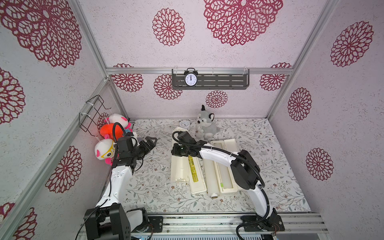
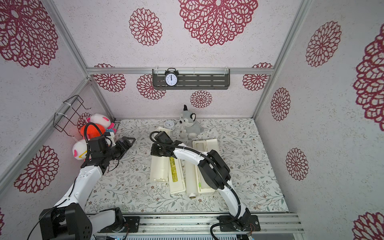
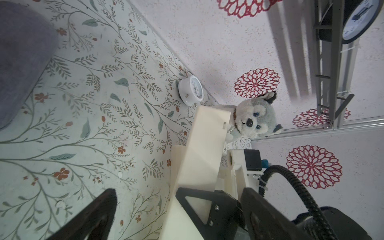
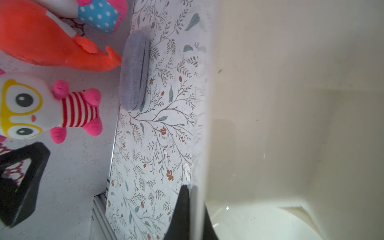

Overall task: Put plastic wrap rolls into dispensers
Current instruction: Place the plastic wrap cutting box at the center of the board.

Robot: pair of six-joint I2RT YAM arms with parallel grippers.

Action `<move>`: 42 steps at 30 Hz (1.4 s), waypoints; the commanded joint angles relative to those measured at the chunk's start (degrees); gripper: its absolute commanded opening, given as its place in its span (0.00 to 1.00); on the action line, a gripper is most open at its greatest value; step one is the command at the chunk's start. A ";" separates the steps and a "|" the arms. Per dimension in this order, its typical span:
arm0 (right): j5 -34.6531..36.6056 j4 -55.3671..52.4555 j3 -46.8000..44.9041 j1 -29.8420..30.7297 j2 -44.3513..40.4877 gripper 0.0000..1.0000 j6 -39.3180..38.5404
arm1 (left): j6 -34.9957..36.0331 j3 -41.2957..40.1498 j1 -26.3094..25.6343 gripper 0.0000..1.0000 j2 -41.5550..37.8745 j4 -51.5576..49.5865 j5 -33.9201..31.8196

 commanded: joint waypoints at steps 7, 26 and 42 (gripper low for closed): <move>3.77 -9.53 6.45 2.19 7.33 0.04 1.30 | -0.39 -2.20 0.83 0.98 0.42 2.85 -0.11; 11.12 -0.43 -8.58 1.23 -10.32 0.67 -9.09 | -1.18 -3.89 -2.34 0.98 5.76 4.85 -0.55; 24.29 -14.97 -23.92 -2.13 -22.30 0.69 -7.65 | -0.65 -3.15 -15.04 0.95 14.85 7.56 -10.94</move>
